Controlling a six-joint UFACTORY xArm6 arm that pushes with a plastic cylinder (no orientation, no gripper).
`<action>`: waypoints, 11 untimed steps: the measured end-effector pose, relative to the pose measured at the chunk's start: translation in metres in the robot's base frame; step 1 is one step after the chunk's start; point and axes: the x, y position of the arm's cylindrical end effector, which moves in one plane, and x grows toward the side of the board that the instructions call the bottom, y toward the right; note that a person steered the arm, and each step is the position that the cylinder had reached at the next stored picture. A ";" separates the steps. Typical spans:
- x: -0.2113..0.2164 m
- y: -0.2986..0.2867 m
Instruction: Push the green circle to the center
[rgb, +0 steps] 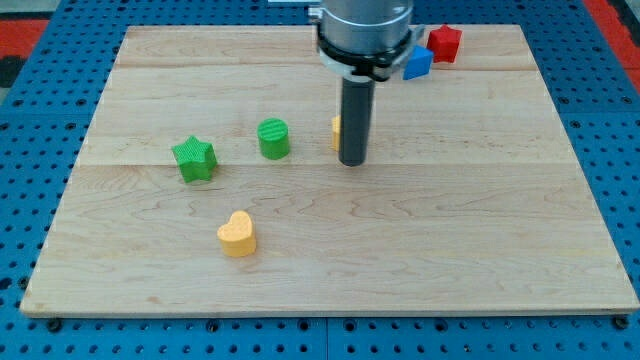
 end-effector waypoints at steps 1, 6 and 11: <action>-0.062 0.000; 0.016 -0.118; -0.004 -0.081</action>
